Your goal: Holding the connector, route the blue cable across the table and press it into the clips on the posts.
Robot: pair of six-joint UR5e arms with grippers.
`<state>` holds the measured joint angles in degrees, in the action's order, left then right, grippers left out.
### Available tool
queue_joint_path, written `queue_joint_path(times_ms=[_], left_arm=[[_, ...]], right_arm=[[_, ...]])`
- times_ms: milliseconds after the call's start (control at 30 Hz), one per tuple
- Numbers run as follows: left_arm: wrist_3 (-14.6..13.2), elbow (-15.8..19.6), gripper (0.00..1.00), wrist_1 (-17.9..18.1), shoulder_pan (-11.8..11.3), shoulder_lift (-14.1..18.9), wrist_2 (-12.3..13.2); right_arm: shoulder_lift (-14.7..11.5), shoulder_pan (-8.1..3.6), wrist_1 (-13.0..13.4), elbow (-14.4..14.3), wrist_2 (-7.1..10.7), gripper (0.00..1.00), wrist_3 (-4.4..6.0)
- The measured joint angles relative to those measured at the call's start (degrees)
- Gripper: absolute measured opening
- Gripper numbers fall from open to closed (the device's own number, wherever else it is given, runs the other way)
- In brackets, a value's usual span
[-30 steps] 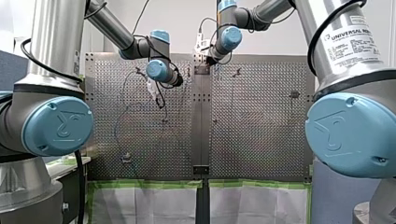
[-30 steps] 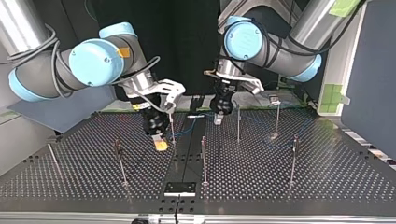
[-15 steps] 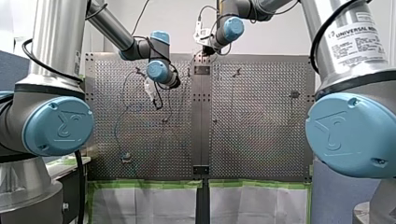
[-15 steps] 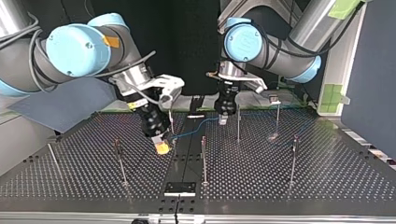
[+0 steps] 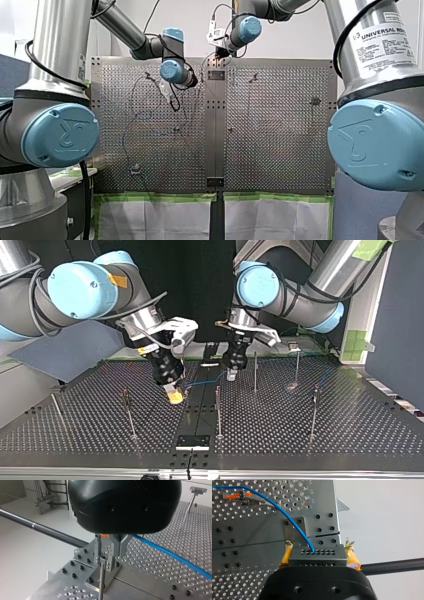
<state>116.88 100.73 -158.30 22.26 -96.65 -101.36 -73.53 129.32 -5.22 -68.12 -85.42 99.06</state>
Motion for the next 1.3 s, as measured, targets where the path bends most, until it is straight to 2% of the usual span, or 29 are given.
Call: queue_joint_path(times_ms=[333, 500, 633, 767, 967, 1300], left_arm=[[4.3, -1.0, 0.00, 1.2, -0.1, 0.0, 2.4], [5.5, -1.7, 0.00, 1.4, -0.9, 0.0, 0.2], [5.2, -2.1, 0.00, 1.5, -1.3, 0.0, -1.5], [4.7, -2.3, 0.00, 1.5, -1.9, 0.0, -2.2], [4.2, -2.7, 0.00, 2.2, -2.8, -1.1, -0.5], [3.3, -6.1, 0.00, 3.6, -4.1, -4.5, 3.0]], right_arm=[[0.1, 0.02, 0.0, -0.1, 0.65, 0.00, 0.02], [0.6, -0.08, 0.0, -0.1, 0.87, 0.00, 0.19], [1.9, -0.36, 0.0, -0.1, 0.90, 0.00, 0.27], [2.7, -0.81, 0.1, -0.1, 0.69, 0.00, 0.35], [4.6, -1.39, 0.3, -0.1, 0.76, 0.00, 0.52], [6.5, -2.57, 1.3, -0.1, 0.93, 0.00, 1.11]])
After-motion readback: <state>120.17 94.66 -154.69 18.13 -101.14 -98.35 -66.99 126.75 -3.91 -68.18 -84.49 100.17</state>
